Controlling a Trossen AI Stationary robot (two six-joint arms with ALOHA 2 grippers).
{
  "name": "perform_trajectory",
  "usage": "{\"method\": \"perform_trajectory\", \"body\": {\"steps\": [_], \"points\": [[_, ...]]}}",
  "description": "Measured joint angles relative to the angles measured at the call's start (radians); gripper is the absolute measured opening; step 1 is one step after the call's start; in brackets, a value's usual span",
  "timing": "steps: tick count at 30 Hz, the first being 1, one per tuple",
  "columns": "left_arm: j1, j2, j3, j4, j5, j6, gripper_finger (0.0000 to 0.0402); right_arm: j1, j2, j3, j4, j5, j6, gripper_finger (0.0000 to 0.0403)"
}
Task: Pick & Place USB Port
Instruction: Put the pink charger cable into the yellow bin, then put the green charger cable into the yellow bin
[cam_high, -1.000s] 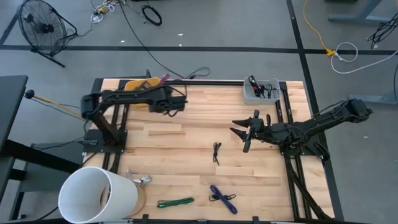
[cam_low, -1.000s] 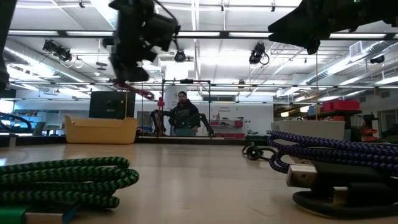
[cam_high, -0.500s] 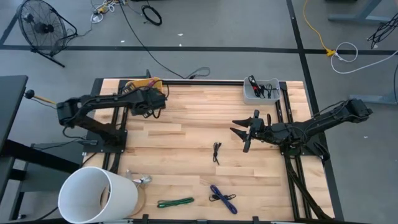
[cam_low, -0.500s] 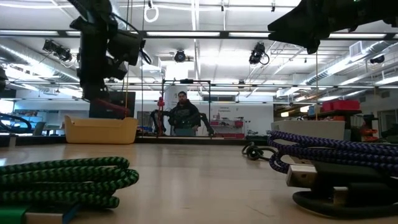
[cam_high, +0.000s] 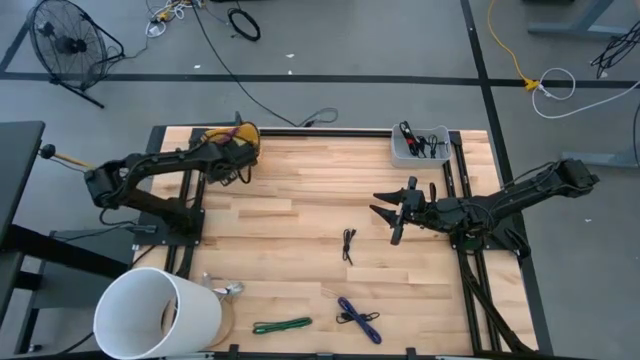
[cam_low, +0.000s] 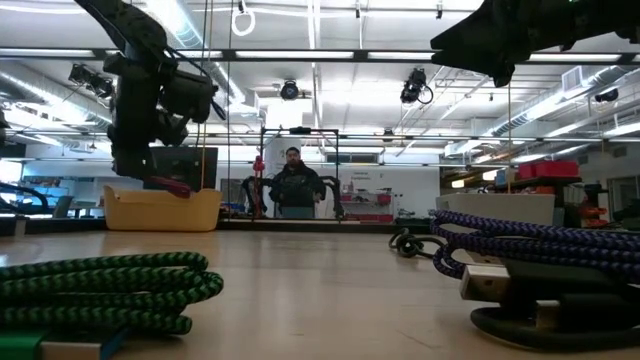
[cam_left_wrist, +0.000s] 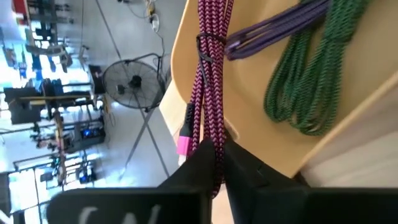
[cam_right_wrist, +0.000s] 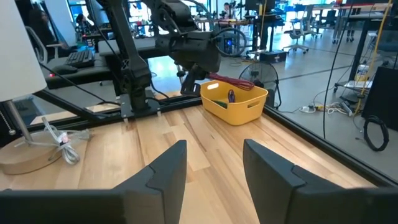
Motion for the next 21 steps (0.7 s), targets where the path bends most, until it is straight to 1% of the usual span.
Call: {"method": "perform_trajectory", "body": {"steps": [4,8,13,17,21], "points": [[0.018,0.001,0.000,0.043,0.002,0.013,0.0070,0.000,0.000,0.000,-0.002,0.000,0.000,0.0160],[0.018,0.001,0.000,0.051,-0.002,0.021,0.0090,0.000,0.000,0.000,-0.003,0.000,0.000,0.0160],[0.018,0.001,0.000,0.064,-0.038,0.009,0.0096,0.000,0.000,0.000,-0.003,0.000,0.000,0.0160],[0.017,0.001,0.000,0.122,-0.059,0.022,0.0097,0.000,0.000,0.000,-0.003,0.000,0.000,0.0160],[-0.005,0.001,0.000,0.125,-0.029,0.021,0.0098,0.000,0.000,0.000,-0.003,0.000,0.000,0.0160]]}}
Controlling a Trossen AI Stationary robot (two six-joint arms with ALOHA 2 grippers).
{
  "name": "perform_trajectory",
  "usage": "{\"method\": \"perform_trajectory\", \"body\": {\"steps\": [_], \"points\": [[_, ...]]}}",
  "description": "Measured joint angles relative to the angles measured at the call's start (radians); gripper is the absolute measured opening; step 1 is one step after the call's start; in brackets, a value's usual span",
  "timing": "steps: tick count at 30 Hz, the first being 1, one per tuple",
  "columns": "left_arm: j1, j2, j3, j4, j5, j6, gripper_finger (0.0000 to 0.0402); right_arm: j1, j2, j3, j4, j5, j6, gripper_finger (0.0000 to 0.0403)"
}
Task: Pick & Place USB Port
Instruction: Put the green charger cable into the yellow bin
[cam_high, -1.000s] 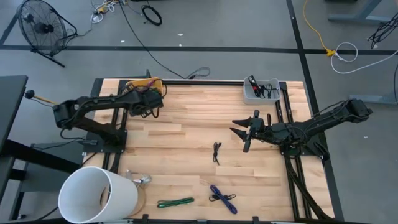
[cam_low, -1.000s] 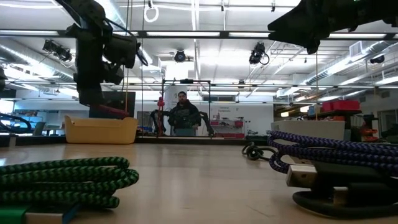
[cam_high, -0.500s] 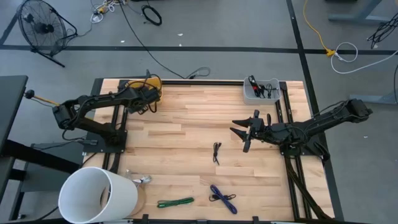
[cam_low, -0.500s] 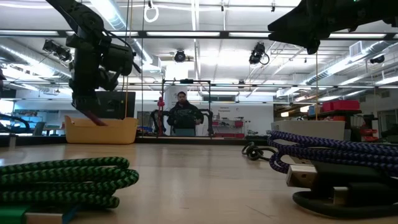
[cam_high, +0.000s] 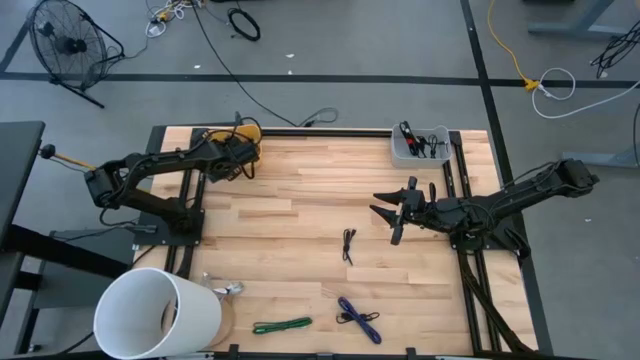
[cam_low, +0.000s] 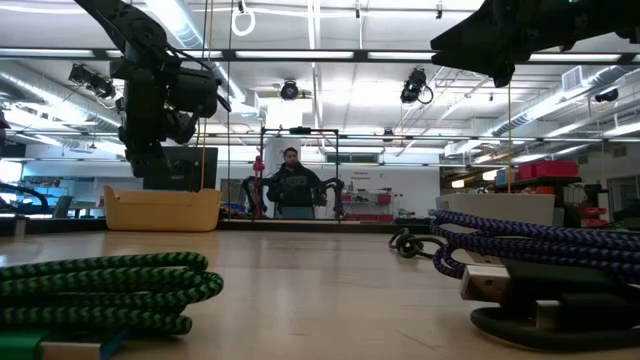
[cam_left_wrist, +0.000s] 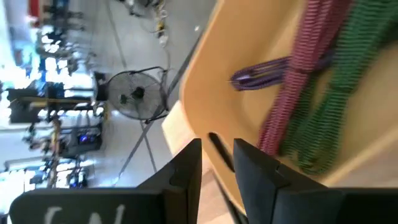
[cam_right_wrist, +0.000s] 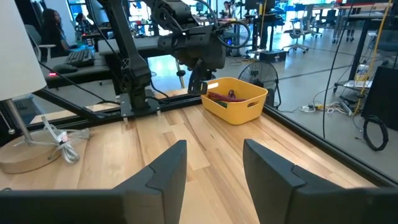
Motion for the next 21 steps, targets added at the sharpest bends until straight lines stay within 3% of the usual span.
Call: {"method": "perform_trajectory", "body": {"steps": [6,12,14,21], "points": [[-0.090,-0.026,0.037,-0.056,0.142,-0.021,0.0098,0.000,0.000,0.000,0.001,0.000,-0.002,0.0160],[-0.224,-0.056,0.189,-0.194,0.552,-0.114,0.0098,0.000,0.000,0.000,0.001,0.000,0.001,0.0160],[-0.284,-0.063,0.239,-0.190,0.644,-0.131,0.0098,0.000,0.000,0.000,0.005,0.001,0.001,0.0160],[-0.549,-0.070,0.329,-0.134,0.803,-0.193,0.0098,0.000,0.000,0.000,0.001,0.003,0.017,0.0160]]}}
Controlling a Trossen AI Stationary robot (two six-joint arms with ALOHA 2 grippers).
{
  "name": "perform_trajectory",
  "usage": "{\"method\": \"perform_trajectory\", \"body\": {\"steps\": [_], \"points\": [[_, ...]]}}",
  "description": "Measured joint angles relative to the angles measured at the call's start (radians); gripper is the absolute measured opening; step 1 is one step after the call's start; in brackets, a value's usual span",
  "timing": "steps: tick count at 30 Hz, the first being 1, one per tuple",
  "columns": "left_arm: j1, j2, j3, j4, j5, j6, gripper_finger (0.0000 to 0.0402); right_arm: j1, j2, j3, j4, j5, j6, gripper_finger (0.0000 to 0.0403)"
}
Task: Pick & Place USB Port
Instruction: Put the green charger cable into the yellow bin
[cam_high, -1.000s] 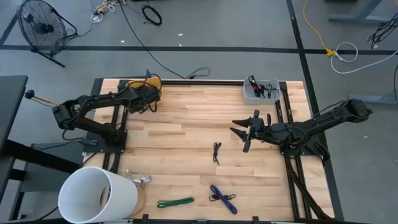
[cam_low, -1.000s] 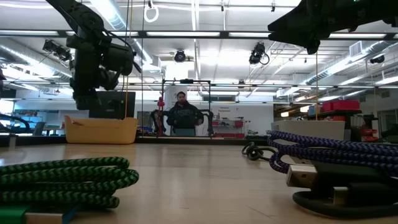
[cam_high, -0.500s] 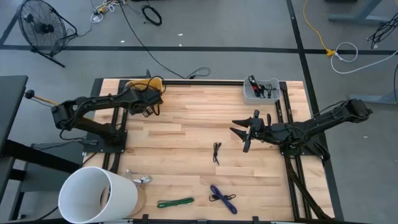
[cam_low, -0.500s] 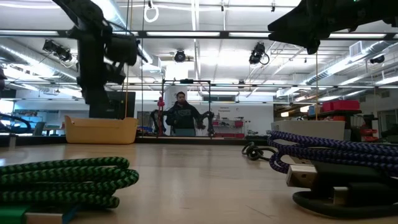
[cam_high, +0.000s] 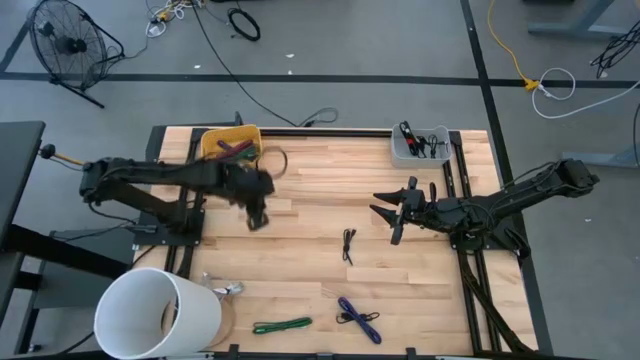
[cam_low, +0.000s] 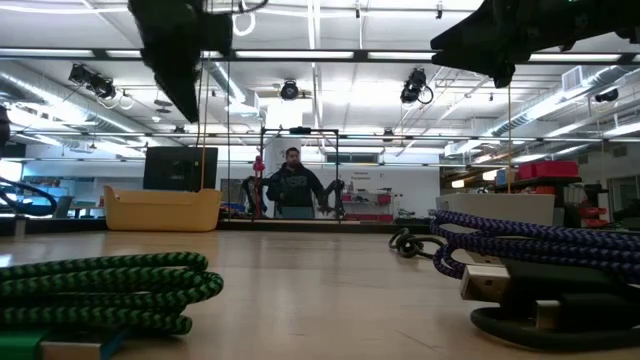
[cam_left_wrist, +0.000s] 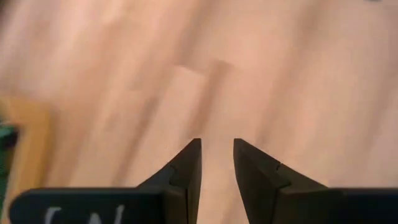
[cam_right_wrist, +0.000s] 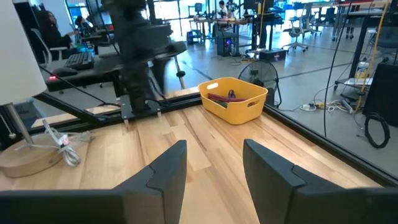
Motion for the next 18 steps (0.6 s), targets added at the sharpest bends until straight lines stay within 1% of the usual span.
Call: {"method": "perform_trajectory", "body": {"steps": [5,9,13,18], "points": [[-0.218,0.000,0.003,0.051,0.004,-0.001,0.0098,0.000,0.000,0.000,0.008,-0.003,0.003,0.0160],[-0.358,0.001,0.004,0.132,0.004,-0.028,0.0098,0.000,0.000,0.000,0.024,-0.003,0.009,0.0160],[-0.467,0.021,0.004,0.196,-0.022,-0.079,0.0099,0.000,0.000,0.000,0.026,-0.004,0.049,0.0160],[-0.552,0.109,0.004,0.231,-0.028,-0.147,0.0109,0.000,0.000,0.000,0.033,-0.003,0.051,0.0160]]}}
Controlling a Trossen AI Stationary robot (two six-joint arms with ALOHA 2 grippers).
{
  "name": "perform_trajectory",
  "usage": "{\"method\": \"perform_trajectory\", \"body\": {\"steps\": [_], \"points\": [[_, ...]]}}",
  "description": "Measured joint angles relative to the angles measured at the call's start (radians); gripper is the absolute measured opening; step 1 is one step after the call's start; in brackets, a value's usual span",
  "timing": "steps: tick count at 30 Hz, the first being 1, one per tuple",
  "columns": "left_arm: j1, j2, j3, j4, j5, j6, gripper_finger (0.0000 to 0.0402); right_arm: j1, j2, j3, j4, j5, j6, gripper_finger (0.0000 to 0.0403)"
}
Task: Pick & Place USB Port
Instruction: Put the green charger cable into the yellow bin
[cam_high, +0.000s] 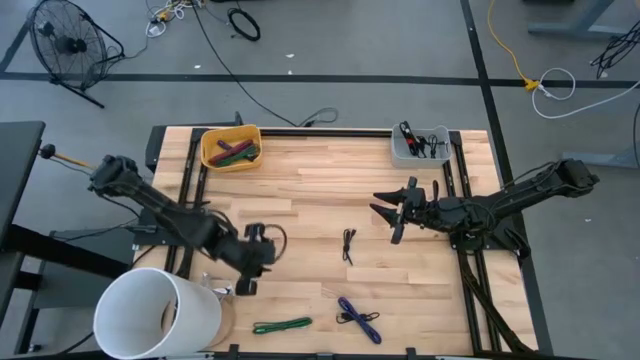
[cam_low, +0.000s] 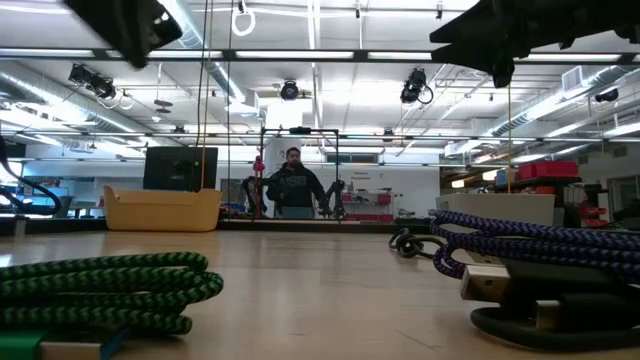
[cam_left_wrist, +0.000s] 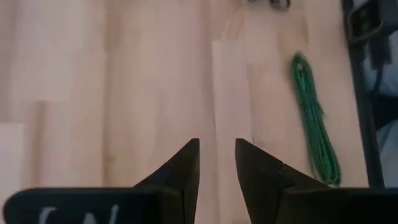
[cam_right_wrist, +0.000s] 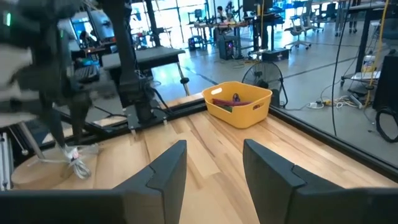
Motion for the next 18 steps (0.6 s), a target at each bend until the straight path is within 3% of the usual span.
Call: {"method": "perform_trajectory", "body": {"steps": [4,10,18], "points": [[-0.042,0.091,-0.001,0.051,0.013,-0.041,0.0125,0.000,0.000,0.000,0.020,0.000,0.008,0.0160],[-0.088,0.209,-0.001,0.240,0.125,-0.066,0.0155,0.000,0.000,0.000,0.027,0.000,0.028,0.0160],[-0.129,0.326,-0.001,0.353,0.144,-0.168,0.0181,0.000,0.000,0.000,0.026,0.000,0.063,0.0160]]}}
